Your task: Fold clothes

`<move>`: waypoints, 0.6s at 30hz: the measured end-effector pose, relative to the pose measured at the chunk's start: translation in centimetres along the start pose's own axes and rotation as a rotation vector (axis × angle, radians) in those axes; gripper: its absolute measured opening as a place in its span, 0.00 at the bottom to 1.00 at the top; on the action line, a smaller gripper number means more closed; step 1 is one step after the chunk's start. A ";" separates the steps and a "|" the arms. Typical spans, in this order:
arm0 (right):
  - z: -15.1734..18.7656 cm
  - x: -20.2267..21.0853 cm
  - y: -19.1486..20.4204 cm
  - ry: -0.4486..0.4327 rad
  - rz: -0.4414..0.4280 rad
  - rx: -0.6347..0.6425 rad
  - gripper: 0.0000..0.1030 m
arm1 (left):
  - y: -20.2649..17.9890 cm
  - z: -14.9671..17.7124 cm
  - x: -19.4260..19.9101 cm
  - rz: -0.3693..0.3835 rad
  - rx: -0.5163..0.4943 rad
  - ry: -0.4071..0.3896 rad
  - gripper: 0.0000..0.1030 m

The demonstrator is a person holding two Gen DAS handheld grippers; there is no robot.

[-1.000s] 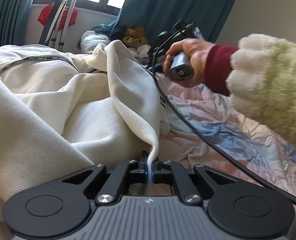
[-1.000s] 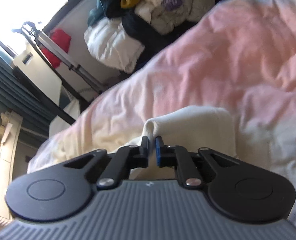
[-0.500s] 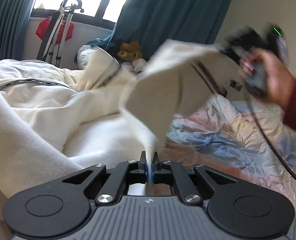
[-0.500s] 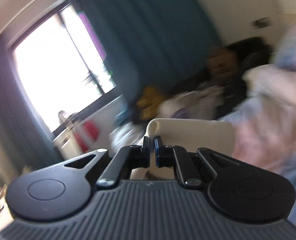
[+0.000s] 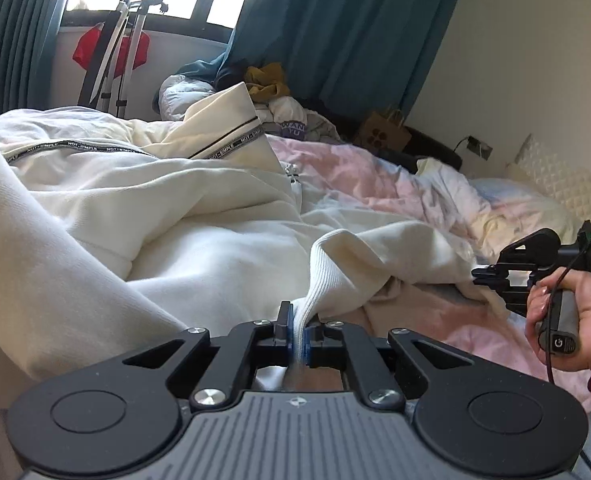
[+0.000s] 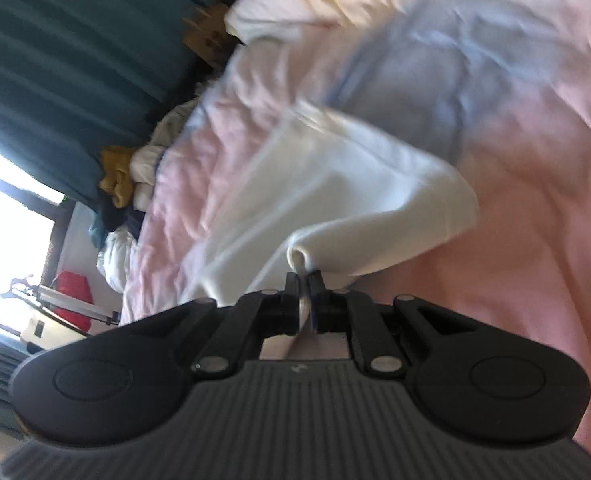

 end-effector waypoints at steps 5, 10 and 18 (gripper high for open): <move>0.6 0.0 -0.5 0.036 -0.067 -0.060 0.09 | -0.8 1.0 0.1 -0.046 -0.066 0.005 0.06; 0.6 -0.5 -1.8 0.074 -0.112 -0.160 0.10 | -0.5 1.1 0.1 -0.059 -0.045 0.007 0.05; 1.4 -2.6 -2.5 0.119 -0.102 -0.247 0.42 | 0.0 1.3 0.2 -0.073 -0.026 0.013 0.05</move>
Point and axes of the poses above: each gripper's, at about its wrist camera, not at the fingertips, and x roughly against the way its jaws point, y to its left, z to its underside, the point moved 7 cm from there along -x, roughly the way its jaws point, and after that the axes turned 1 degree about -z, right-handed, at the moved point
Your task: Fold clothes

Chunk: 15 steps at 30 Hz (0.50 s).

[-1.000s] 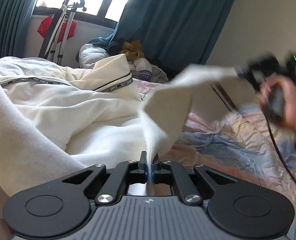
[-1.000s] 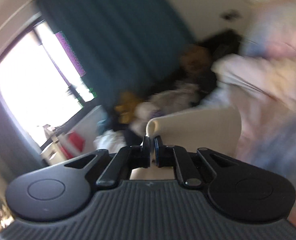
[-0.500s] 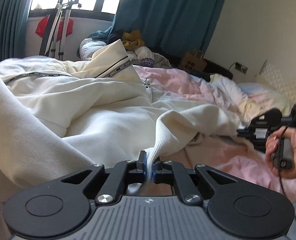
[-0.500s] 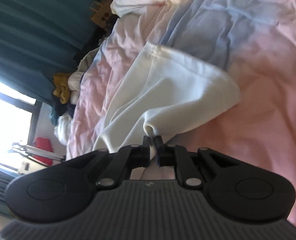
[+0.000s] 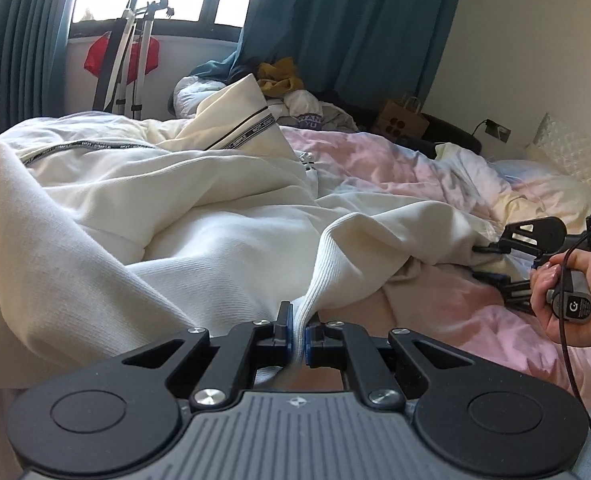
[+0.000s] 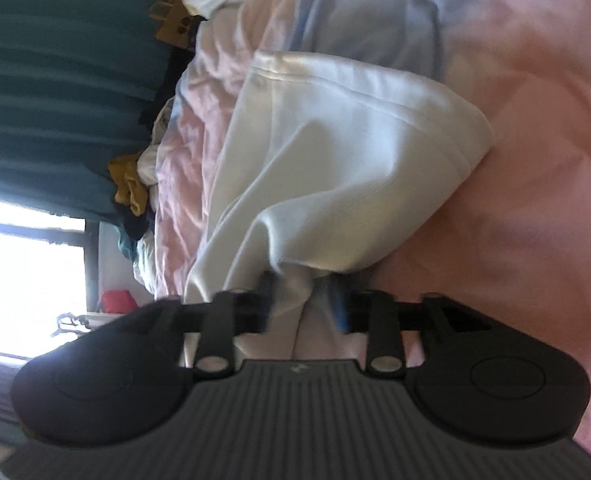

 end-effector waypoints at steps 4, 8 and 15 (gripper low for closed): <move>-0.8 -1.2 0.1 -0.010 -0.027 -0.036 0.51 | 0.3 0.0 -0.2 0.001 0.024 0.005 0.05; -2.1 -2.3 0.7 -0.050 -0.045 -0.032 0.47 | 0.5 0.1 -0.4 0.002 0.033 0.007 0.05; -4.7 -2.4 5.3 -0.148 -0.082 0.142 0.18 | -0.1 0.0 -0.8 0.041 0.024 -0.003 0.05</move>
Point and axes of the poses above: each gripper's, at about its wrist camera, not at the fingertips, and x roughly against the way its jaws point, y to its left, z to its underside, the point moved 7 cm from there along -x, roughly the way its jaws point, and after that the axes turned 1 degree about -z, right-handed, at the moved point
